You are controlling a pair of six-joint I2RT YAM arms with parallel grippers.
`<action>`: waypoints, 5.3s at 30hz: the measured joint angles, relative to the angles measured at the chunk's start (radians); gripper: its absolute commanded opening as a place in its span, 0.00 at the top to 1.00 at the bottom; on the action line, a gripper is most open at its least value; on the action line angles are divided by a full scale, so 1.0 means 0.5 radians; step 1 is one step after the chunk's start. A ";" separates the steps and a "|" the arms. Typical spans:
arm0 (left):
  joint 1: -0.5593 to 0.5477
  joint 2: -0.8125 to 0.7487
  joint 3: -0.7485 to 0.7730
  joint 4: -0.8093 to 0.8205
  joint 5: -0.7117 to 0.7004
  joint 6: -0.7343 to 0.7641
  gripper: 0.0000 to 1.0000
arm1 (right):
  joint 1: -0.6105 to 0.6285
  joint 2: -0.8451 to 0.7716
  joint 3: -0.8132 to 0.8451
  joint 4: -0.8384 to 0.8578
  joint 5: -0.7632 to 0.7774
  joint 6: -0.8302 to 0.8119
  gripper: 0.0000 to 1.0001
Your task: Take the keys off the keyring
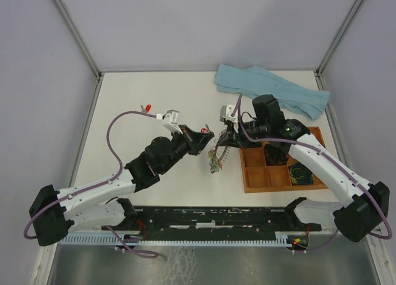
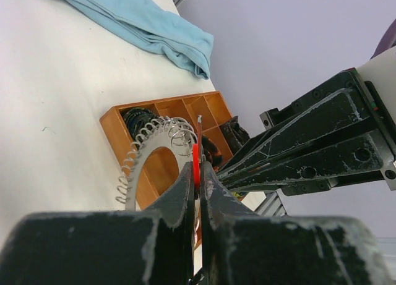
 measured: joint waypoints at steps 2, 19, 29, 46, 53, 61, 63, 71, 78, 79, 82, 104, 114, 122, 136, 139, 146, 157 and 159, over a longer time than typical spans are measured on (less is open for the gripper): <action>0.000 -0.001 -0.024 0.031 -0.002 -0.029 0.80 | 0.011 0.008 0.022 -0.043 0.020 -0.032 0.99; 0.006 -0.484 -0.656 0.492 0.270 0.543 0.33 | 0.111 0.246 0.323 -0.689 0.178 -0.382 0.99; 0.006 -0.296 -0.796 1.027 0.857 1.337 0.44 | 0.130 0.358 0.434 -0.956 0.146 -0.563 0.99; 0.006 0.254 -0.699 1.476 1.069 1.547 0.64 | 0.150 0.362 0.455 -1.100 0.099 -0.700 0.99; 0.010 0.359 -0.639 1.512 1.078 1.547 0.66 | 0.157 0.362 0.455 -1.105 0.089 -0.718 0.99; 0.020 0.408 -0.622 1.499 1.151 1.550 0.72 | 0.163 0.362 0.455 -1.105 0.089 -0.731 0.99; 0.024 0.408 -0.620 1.488 1.166 1.553 0.77 | 0.165 0.362 0.455 -1.105 0.089 -0.732 0.99; 0.034 0.410 -0.590 1.423 1.228 1.554 0.97 | 0.174 0.362 0.455 -1.112 0.089 -0.732 0.99; 0.044 0.409 -0.587 1.414 1.267 1.553 0.97 | 0.174 0.362 0.455 -1.130 0.079 -0.737 0.75; 0.046 0.407 -0.587 1.415 1.269 1.551 0.97 | 0.174 0.362 0.455 -1.130 0.069 -0.734 0.69; 0.046 0.402 -0.632 1.482 1.253 1.528 0.97 | 0.143 0.362 0.479 -1.135 -0.027 -0.725 0.57; 0.046 0.410 -0.759 2.403 0.839 0.784 0.97 | -0.261 0.016 0.098 0.114 -0.980 0.538 0.60; 0.046 0.432 -0.687 2.407 0.840 0.716 0.97 | -0.201 0.014 0.094 0.298 -1.015 0.686 0.68; 0.046 0.447 -0.672 2.414 0.841 0.681 0.97 | -0.184 0.014 0.083 0.327 -1.012 0.700 0.83; 0.046 0.470 -0.683 2.423 0.832 0.646 0.57 | -0.177 0.014 0.097 0.133 -0.929 0.515 0.99; 0.047 0.401 -0.774 2.423 0.790 0.672 0.47 | -0.166 0.014 0.172 -0.203 -0.793 0.226 0.99; 0.050 -0.179 -0.766 1.550 0.890 1.100 0.43 | -0.027 0.033 0.526 -0.986 -0.262 -0.566 0.99; 0.050 0.024 -0.716 1.215 1.256 1.630 0.52 | 0.218 0.062 0.571 -1.395 0.389 -1.015 0.99; 0.050 0.138 -0.713 1.270 1.312 1.634 0.54 | 0.227 0.071 0.571 -1.418 0.416 -1.035 0.99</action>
